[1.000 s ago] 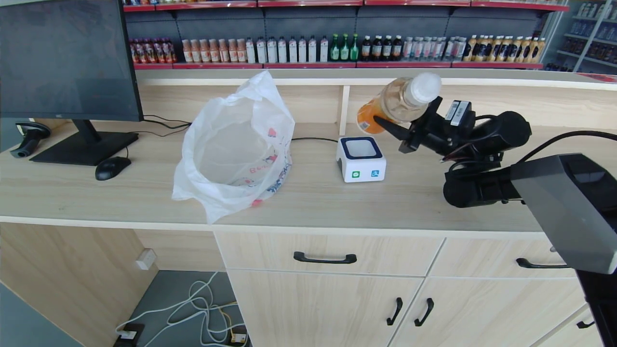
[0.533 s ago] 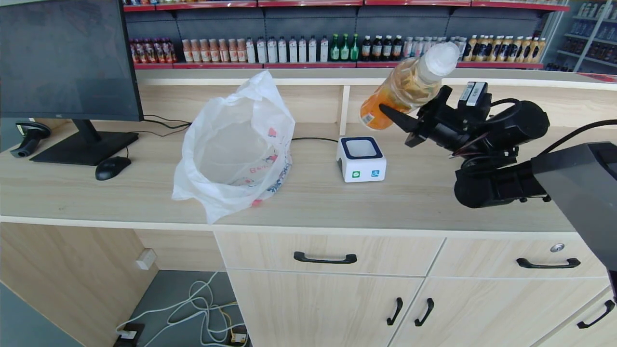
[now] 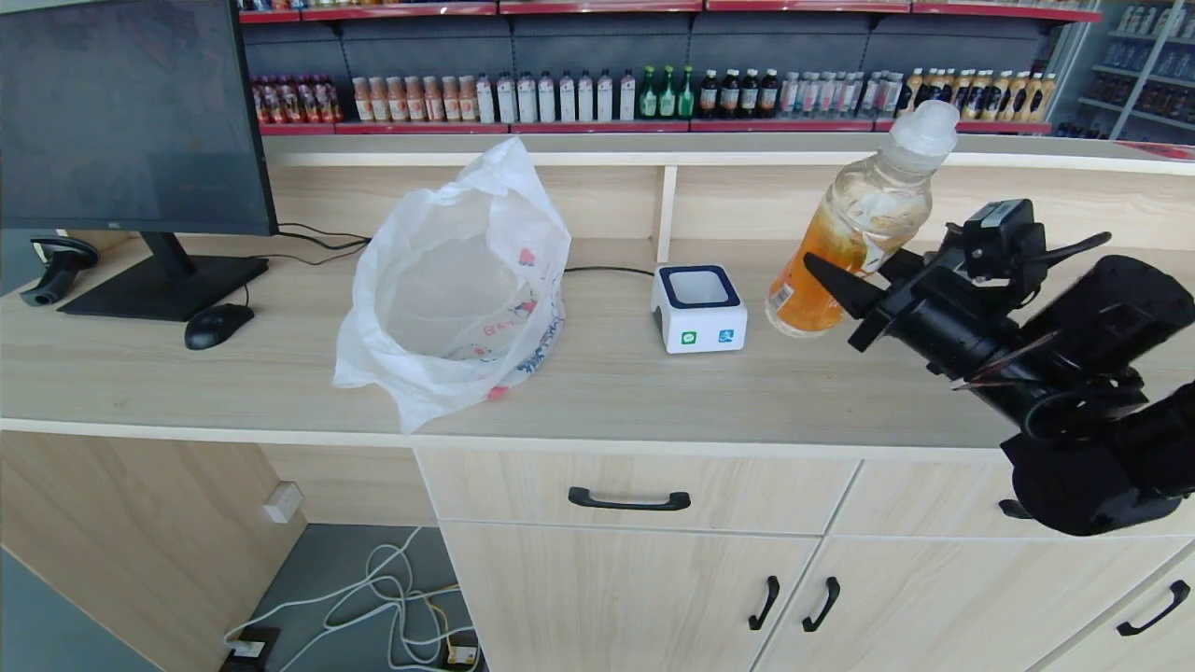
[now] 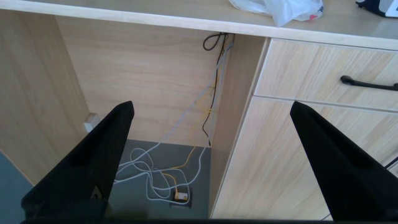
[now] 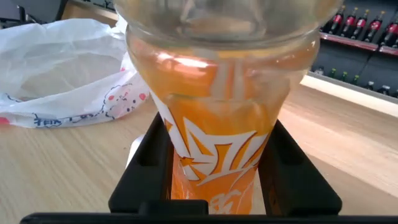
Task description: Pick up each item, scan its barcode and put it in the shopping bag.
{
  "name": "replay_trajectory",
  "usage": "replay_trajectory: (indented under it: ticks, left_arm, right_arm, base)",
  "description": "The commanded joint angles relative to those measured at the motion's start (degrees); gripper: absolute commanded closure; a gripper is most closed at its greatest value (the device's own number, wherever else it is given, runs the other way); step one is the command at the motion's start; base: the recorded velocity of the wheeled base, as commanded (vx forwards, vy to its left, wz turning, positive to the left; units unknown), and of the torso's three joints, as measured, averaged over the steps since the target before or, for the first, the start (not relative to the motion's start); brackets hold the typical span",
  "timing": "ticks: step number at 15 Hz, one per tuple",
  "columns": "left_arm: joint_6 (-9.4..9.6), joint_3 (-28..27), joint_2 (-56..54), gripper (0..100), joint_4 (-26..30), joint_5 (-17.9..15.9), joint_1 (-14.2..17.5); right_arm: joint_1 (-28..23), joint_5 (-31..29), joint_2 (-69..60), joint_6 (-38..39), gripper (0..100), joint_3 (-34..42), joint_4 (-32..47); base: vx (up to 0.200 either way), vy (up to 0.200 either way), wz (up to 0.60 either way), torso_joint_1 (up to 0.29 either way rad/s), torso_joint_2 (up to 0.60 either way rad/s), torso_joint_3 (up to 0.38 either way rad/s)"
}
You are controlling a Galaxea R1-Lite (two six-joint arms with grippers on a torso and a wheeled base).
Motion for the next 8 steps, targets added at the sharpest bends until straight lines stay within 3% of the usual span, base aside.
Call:
replay_trajectory:
  ticks: [1,6,8]
  left_arm:
    - [-0.03,0.0,0.1,0,0.0,0.0,0.0]
    - [-0.03,0.0,0.0,0,0.0,0.0,0.0]
    - [-0.03,0.0,0.0,0,0.0,0.0,0.0]
  right_arm:
    - [0.0,-3.1,-8.1,-0.1,100,9.8,-0.2]
    - [0.0,-5.2,-8.8,0.0,100,11.6,-0.2]
    - [-0.1,-5.2,-9.1,0.1,100,12.0,-0.2]
  base:
    - [0.000,0.000,0.00,0.000,0.00,0.000]
    - [0.000,0.000,0.00,0.000,0.00,0.000]
    - [-0.200,0.000,0.00,0.000,0.00,0.005]
